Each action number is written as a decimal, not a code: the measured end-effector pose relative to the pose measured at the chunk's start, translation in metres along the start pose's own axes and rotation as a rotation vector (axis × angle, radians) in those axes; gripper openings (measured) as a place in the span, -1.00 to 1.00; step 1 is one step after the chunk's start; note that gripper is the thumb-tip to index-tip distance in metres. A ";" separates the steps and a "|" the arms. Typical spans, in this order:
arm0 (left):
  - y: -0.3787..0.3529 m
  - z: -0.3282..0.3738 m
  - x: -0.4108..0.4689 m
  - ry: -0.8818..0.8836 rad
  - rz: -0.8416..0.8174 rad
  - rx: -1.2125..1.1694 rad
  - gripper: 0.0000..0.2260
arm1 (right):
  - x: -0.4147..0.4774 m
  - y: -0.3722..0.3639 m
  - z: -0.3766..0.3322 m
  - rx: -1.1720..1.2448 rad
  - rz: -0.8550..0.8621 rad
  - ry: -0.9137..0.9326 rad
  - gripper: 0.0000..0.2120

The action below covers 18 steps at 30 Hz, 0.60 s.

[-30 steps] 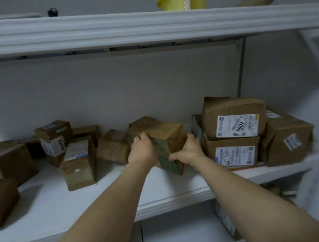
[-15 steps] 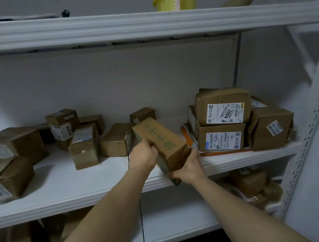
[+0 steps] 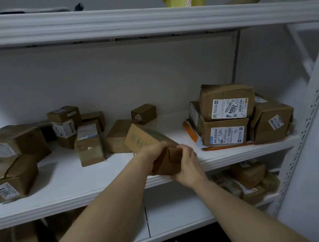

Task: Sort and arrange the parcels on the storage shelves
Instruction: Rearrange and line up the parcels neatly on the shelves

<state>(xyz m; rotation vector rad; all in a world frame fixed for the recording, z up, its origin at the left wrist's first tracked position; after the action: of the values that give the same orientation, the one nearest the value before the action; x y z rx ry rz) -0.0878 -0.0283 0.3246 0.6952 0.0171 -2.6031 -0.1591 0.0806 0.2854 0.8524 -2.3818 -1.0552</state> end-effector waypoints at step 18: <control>0.046 -0.017 -0.002 -0.057 -0.097 -0.152 -0.81 | -0.004 -0.024 0.022 1.431 0.021 -0.514 -0.55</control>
<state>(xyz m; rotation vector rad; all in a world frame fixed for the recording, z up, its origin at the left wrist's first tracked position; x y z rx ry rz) -0.0584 -0.0670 0.3153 0.5788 0.2345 -2.6785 -0.1597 0.0819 0.2532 0.9548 -3.4266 0.7893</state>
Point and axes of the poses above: each hand's wrist, its own x-axis towards the middle knuckle, its own y-axis out of the back of the hand, z = x × y, the point moved 6 cm from there along x, towards the middle knuckle, and after that the axes turned 10 degrees about -z, right-handed, at the moved point
